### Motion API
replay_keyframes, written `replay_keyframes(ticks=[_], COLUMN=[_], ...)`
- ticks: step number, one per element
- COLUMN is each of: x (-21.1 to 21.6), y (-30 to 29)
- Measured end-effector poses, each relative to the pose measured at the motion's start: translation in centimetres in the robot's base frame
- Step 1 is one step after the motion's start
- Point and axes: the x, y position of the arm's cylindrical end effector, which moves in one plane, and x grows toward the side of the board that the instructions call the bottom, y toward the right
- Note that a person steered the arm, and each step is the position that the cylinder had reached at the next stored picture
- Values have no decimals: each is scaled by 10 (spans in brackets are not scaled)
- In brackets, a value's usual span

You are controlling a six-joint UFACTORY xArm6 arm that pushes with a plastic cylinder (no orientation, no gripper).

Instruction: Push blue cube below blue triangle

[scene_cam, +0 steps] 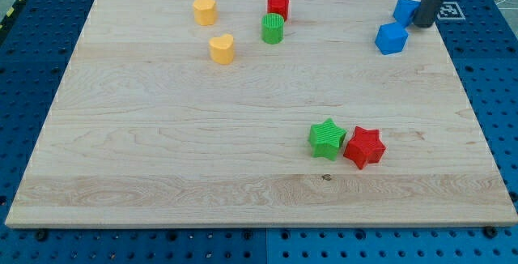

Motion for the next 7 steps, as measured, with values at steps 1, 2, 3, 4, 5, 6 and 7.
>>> replay_keyframes(ticks=[1,2,3,4,5,6,7], x=[-2,-8,34,81,130,162,170], y=[-11,-13,30,50,41,7,-38])
